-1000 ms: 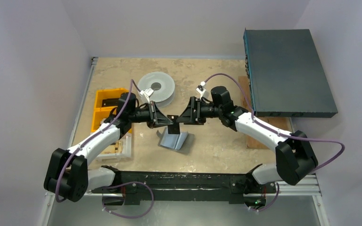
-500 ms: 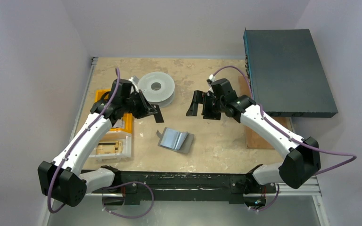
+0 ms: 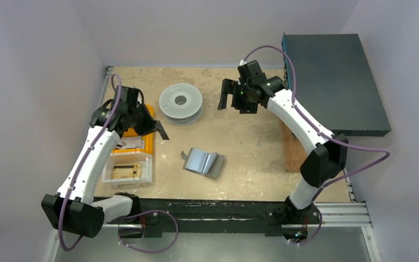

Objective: Take the credit cards out of the card holder
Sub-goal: Place the credit card in the storage box, then remove the credit card from the card holder.

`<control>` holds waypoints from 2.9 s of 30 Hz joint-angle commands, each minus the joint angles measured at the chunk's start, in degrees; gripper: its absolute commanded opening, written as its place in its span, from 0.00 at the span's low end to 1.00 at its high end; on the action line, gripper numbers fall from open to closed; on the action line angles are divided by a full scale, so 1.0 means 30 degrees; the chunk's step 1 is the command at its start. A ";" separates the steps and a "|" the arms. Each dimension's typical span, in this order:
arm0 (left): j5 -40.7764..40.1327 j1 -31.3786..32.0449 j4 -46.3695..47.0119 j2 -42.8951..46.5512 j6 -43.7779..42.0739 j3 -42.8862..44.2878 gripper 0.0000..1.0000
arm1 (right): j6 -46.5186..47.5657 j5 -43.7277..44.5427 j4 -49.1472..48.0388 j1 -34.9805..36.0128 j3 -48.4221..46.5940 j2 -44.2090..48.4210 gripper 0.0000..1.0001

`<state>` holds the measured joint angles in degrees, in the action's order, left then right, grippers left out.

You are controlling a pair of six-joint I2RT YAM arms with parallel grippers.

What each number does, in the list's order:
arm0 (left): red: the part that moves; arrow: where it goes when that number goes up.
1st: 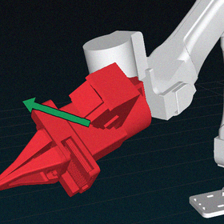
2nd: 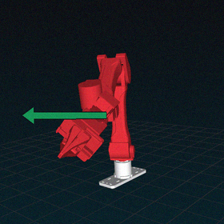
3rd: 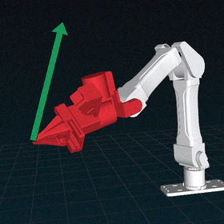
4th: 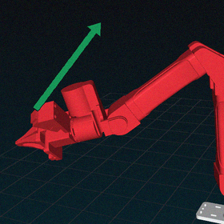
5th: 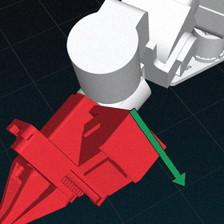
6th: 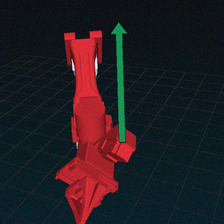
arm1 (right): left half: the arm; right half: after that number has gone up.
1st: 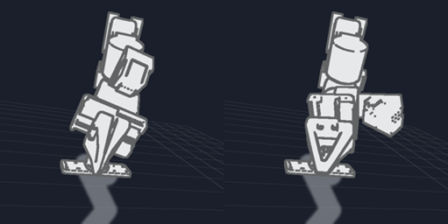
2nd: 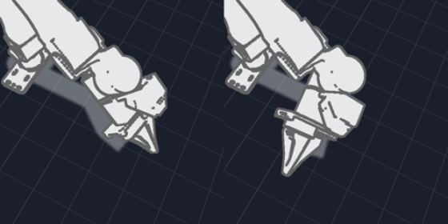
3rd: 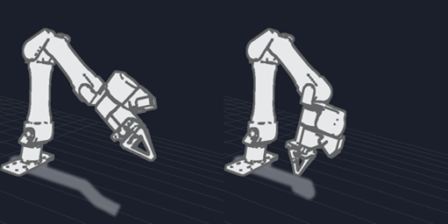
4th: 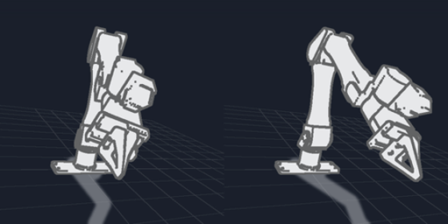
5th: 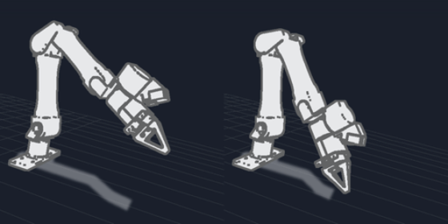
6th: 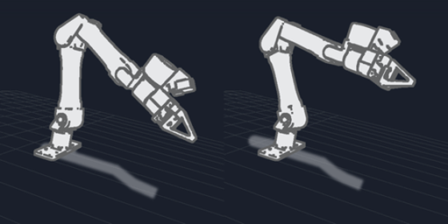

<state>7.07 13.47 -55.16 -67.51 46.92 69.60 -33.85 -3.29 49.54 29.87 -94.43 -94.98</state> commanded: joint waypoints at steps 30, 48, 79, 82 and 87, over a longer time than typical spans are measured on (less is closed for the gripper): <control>-0.3707 -0.7705 0.4396 -0.9752 0.3993 0.5132 0.00 | 0.2764 -0.4538 0.0808 -0.5546 -0.5209 -0.7956 0.99; -0.3186 -0.7956 0.4320 -0.9570 0.2716 0.5634 0.56 | 0.2218 -0.5688 0.0662 -0.6176 -0.5311 -0.8614 0.99; 0.1049 0.0192 0.1698 0.0499 -0.0802 -0.3417 0.61 | -0.0180 -0.0684 -0.4124 0.2760 0.3640 -0.0683 0.92; 0.1431 0.0572 0.2110 0.1430 -0.1029 -0.4888 0.59 | -0.1261 0.0453 -0.7196 0.4917 0.5903 0.0094 0.88; 0.1849 0.0840 0.3320 0.3706 -0.1387 -0.7723 0.60 | -0.2019 0.3654 -0.9352 0.7959 0.6455 -0.1345 0.82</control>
<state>10.85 15.46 -48.75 -61.34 44.99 51.05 -36.56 -2.02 30.96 48.86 -74.65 -96.77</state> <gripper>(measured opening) 0.595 0.840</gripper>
